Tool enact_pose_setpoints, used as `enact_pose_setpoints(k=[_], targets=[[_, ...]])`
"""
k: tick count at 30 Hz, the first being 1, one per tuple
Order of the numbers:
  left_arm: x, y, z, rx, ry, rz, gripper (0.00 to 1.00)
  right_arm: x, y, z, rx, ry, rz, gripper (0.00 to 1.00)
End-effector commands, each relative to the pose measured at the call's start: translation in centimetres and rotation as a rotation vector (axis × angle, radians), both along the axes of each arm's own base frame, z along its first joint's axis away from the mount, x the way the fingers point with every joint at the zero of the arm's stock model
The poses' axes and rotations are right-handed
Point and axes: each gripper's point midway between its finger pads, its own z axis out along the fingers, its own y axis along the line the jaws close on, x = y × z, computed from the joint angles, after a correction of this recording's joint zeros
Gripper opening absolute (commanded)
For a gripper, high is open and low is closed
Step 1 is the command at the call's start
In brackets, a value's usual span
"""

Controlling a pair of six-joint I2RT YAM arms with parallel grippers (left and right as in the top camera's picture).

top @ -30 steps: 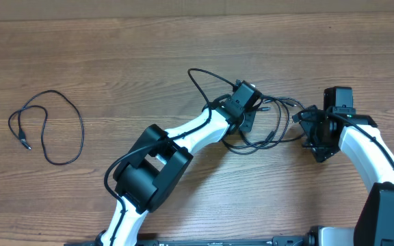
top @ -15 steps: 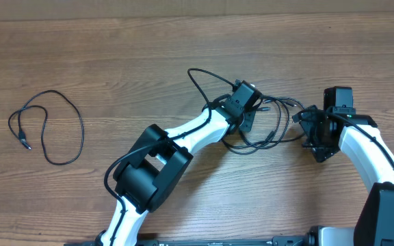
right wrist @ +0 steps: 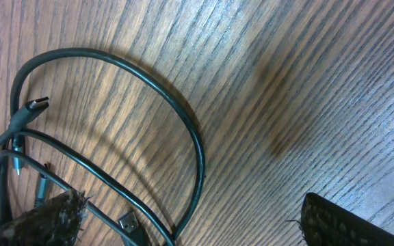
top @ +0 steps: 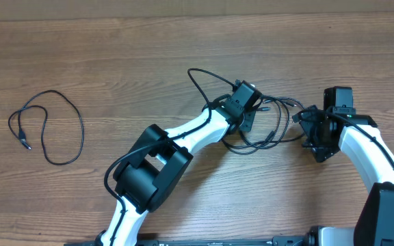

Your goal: Untangle cables

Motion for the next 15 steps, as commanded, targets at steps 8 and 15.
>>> enact_pose_setpoints(k=[8, 15], targets=[[-1.31, 1.34, -3.0, 0.067, 0.062, -0.005, 0.45, 0.17, -0.33, -0.03, -0.016, -0.003, -0.006, 1.0], [-1.31, 1.34, -3.0, 0.067, 0.062, -0.005, 0.44, 0.17, -0.33, -0.03, -0.016, -0.003, -0.006, 1.0]])
